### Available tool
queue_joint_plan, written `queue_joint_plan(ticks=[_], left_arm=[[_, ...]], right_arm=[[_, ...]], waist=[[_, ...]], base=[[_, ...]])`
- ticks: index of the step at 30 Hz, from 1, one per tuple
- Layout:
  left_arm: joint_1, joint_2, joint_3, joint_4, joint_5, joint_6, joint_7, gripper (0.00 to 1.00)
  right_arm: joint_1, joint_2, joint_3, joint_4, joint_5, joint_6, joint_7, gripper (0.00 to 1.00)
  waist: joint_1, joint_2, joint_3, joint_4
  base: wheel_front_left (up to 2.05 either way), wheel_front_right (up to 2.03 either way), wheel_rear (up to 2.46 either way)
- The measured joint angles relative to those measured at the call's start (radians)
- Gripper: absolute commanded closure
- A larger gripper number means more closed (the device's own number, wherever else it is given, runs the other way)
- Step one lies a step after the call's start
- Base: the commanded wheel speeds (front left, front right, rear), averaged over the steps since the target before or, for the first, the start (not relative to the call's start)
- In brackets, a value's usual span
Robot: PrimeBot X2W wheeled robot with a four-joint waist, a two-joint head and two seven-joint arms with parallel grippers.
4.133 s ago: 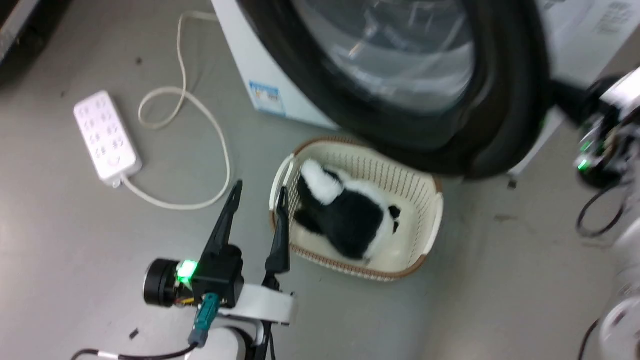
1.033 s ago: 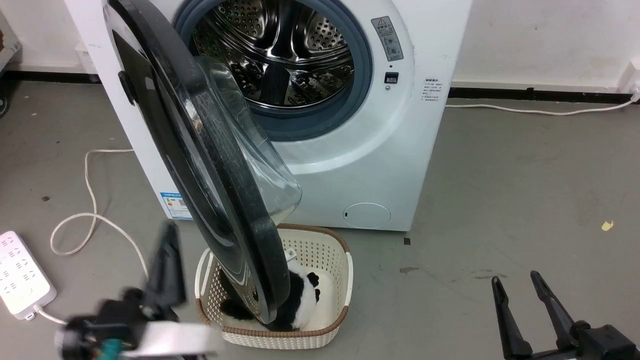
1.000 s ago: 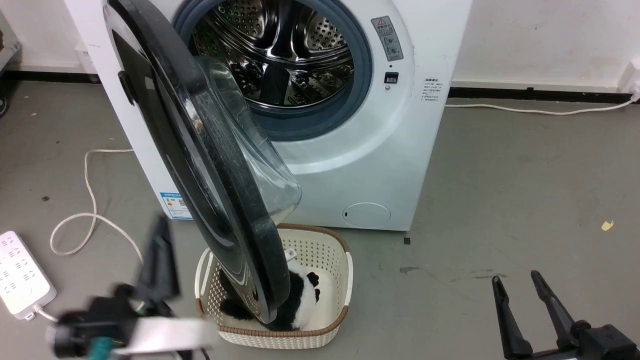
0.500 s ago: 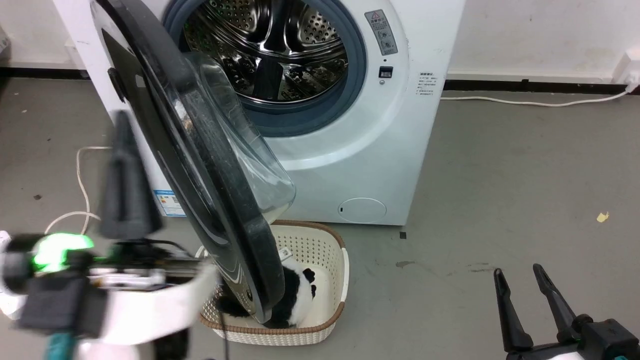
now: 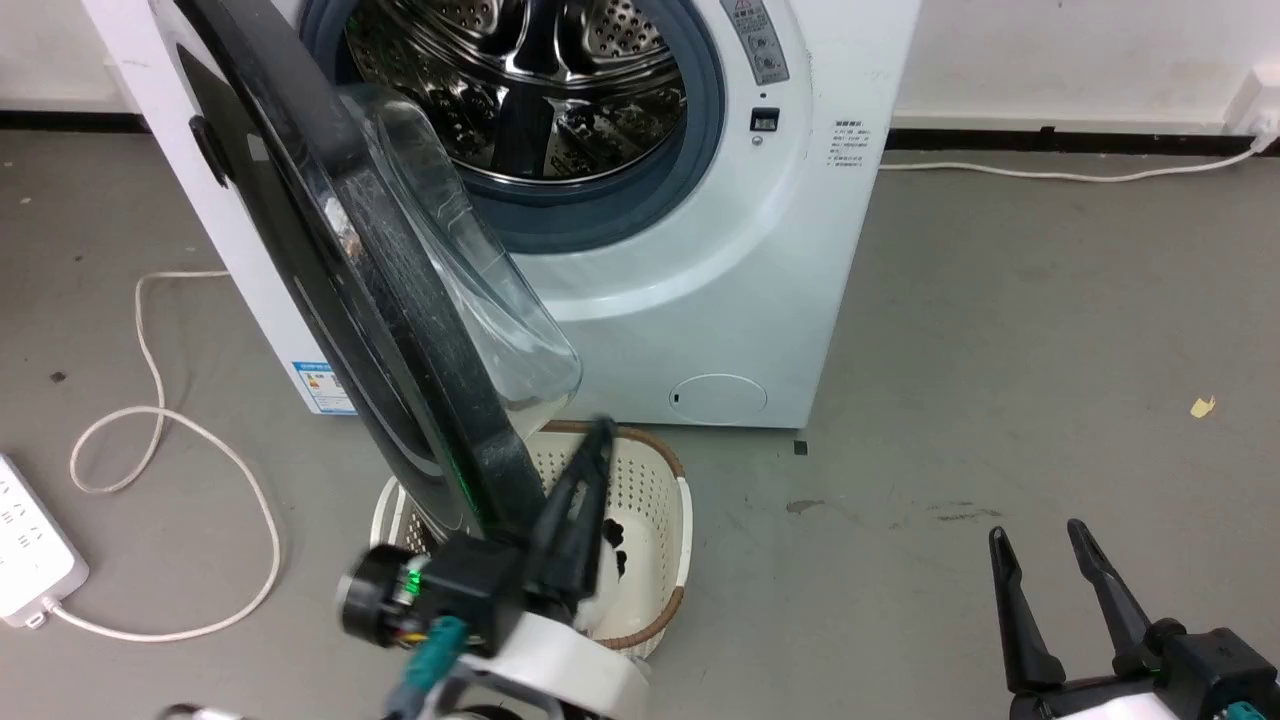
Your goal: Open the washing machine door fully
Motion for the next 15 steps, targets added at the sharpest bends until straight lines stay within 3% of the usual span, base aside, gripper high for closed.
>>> queue_joint_plan(ticks=[9, 15], left_arm=[[-0.010, -0.002, -0.012, 0.253, -0.040, 0.039, -0.025, 1.00], [-0.027, -0.002, 0.001, 0.304, -0.053, 0.044, -0.059, 1.00]], right_arm=[[-0.016, 0.000, 0.015, 0.009, 0.007, 0.000, 0.000, 0.00], [-0.016, 0.000, 0.004, 0.017, 0.007, 0.000, 0.000, 0.00]], waist=[[0.0000, 0.0000, 0.021, 0.001], [0.0000, 0.0001, 0.021, 0.023]], base=[[0.00, 0.00, 0.00], [0.00, 0.00, 0.00]])
